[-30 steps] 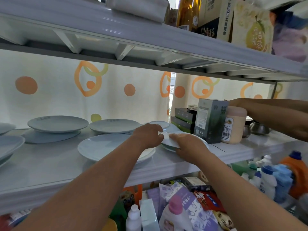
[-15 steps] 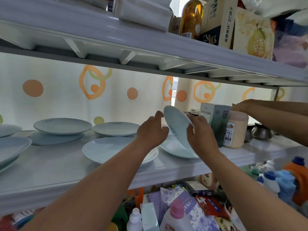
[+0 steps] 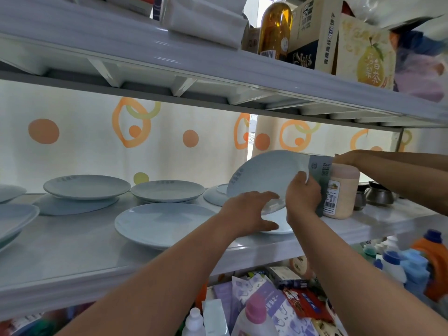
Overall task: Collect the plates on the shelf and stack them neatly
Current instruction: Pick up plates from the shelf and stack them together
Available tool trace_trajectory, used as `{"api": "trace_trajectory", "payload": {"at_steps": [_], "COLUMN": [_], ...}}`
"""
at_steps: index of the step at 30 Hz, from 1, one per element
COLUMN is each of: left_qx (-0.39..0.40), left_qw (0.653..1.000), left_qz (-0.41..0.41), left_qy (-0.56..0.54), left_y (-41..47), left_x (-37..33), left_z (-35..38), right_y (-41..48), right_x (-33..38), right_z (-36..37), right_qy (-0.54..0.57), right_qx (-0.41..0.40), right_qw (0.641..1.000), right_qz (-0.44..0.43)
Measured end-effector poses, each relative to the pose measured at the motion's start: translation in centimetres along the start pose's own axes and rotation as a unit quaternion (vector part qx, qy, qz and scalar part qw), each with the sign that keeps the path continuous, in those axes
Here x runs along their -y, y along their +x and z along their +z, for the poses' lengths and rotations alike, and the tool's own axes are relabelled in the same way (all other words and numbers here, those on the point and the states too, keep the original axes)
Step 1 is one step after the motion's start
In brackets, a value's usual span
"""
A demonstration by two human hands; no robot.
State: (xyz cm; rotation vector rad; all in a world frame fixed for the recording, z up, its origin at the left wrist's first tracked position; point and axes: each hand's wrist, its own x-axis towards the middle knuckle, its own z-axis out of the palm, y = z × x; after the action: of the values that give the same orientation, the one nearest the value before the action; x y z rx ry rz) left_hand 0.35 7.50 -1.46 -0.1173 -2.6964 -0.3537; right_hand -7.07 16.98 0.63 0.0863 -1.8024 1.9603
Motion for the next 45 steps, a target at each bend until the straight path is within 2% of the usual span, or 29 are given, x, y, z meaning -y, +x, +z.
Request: {"api": "trace_trajectory", "payload": {"at_steps": [3, 5, 6, 10, 17, 22, 26, 32, 35, 38, 42, 45], "left_qx": [-0.079, -0.087, -0.082, -0.053, -0.021, 0.001, 0.055, 0.103, 0.106, 0.107, 0.064, 0.03], "left_qw": [0.997, 0.996, 0.996, 0.999, 1.0, 1.0, 0.998, 0.994, 0.994, 0.994, 0.998, 0.999], "left_qz": [0.022, 0.023, 0.02, -0.003, -0.013, -0.008, 0.0, -0.005, -0.011, -0.012, -0.006, -0.017], "left_qy": [0.003, 0.016, 0.021, 0.009, 0.017, 0.027, 0.022, 0.029, 0.024, 0.027, 0.014, 0.023], "left_y": [0.1, 0.3, 0.4, 0.8, 1.0, 1.2, 1.3, 1.3, 1.4, 1.3, 1.1, 1.0], "left_x": [0.1, -0.1, -0.1, 0.0, -0.4, -0.4, -0.4, -0.3, -0.3, -0.4, -0.7, -0.3], "left_z": [0.3, 0.4, 0.5, 0.9, 1.9, 2.4, 2.1, 2.5, 2.5, 2.3, 1.3, 0.3], "right_y": [1.1, 1.6, 1.9, 2.6, 2.1, 2.0, 2.3, 2.5, 2.7, 2.7, 2.3, 1.7], "right_x": [-0.2, -0.7, -1.0, -2.5, -4.3, -5.6, -6.6, -8.0, -8.4, -8.3, -6.8, -4.7], "right_z": [0.0, -0.1, -0.1, -0.6, -2.7, -3.5, -3.9, -4.3, -4.2, -4.2, -4.0, -2.9], "right_qy": [0.06, 0.081, 0.071, -0.066, -0.205, -0.253, -0.29, -0.351, -0.357, -0.378, -0.424, -0.423], "right_qx": [0.001, 0.011, 0.019, 0.038, 0.064, 0.087, 0.108, 0.186, 0.202, 0.176, 0.07, 0.065], "right_qw": [0.983, 0.97, 0.971, 0.985, 0.976, 0.964, 0.951, 0.918, 0.912, 0.909, 0.891, 0.875], "right_qz": [0.171, 0.228, 0.23, 0.155, 0.044, 0.014, 0.002, 0.003, 0.003, -0.016, -0.146, -0.226]}}
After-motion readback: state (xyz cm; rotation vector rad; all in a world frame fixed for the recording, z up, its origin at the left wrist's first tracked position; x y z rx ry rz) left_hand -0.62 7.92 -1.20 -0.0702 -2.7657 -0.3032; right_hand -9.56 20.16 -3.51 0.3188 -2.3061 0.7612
